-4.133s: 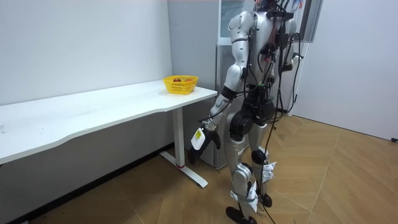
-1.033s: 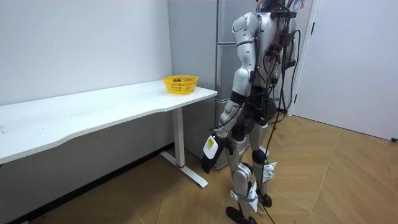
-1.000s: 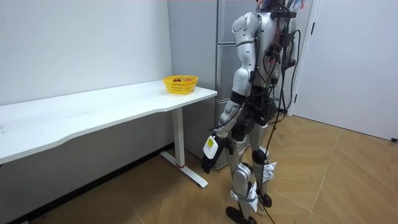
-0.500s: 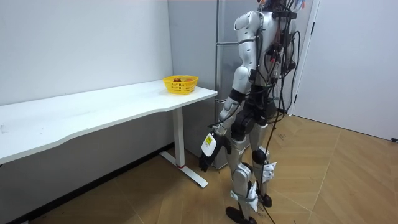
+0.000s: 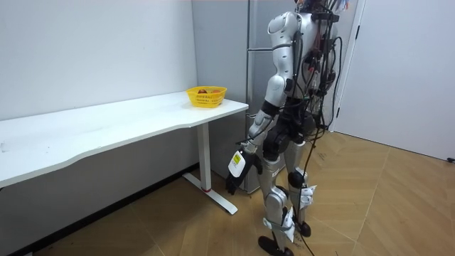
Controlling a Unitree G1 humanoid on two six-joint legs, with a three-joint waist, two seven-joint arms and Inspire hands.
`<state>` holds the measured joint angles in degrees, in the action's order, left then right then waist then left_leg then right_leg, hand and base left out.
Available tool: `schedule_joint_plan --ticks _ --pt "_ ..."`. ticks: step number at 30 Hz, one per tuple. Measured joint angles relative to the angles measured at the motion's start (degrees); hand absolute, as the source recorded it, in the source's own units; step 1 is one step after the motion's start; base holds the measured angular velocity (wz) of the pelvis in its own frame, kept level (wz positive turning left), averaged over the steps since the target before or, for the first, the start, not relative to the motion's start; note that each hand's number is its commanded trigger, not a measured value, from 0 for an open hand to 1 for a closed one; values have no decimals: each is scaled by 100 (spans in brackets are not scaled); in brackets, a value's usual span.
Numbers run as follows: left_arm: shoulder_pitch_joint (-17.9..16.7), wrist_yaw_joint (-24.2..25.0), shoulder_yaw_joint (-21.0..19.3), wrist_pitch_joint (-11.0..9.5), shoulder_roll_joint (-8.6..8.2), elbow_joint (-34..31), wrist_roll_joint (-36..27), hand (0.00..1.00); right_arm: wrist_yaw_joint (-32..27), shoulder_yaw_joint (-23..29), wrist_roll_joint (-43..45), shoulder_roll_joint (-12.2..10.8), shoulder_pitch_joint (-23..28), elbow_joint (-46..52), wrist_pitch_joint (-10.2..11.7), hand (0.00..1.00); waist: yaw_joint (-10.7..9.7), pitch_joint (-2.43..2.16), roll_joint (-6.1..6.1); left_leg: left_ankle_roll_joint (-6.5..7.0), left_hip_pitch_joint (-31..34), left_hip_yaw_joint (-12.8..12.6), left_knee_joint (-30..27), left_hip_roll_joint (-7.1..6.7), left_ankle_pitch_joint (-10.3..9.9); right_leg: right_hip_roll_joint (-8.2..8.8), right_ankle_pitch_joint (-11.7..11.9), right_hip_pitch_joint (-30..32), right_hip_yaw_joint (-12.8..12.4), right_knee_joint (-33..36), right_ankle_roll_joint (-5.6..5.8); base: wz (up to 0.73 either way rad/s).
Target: Retrieve from the upper fridge
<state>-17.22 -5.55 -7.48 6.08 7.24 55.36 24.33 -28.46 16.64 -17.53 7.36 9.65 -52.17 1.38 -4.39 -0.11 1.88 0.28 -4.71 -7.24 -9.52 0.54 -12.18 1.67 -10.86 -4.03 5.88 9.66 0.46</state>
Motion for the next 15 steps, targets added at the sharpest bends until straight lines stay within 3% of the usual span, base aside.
schedule_joint_plan --ticks 4,7,15 --pt "9 -2 -5 -18 0 33 -2 0 349 -53 525 6 -158 -540 -10 0 13 9 4 0 -13 1 5 0 0 -2 1 -43 -17 -4 1 0" --pt "-7 -2 -23 -18 -10 44 6 0 567 -173 698 5 -158 -889 -20 0 45 44 9 1 -98 4 15 0 -1 -1 1 -97 -11 -38 1 0" --pt "-7 7 -90 -11 -10 114 138 0 1020 -430 898 -39 -142 -1488 -29 0 184 36 -17 3 -93 163 13 -6 -3 -4 3 -157 81 -102 2 6"
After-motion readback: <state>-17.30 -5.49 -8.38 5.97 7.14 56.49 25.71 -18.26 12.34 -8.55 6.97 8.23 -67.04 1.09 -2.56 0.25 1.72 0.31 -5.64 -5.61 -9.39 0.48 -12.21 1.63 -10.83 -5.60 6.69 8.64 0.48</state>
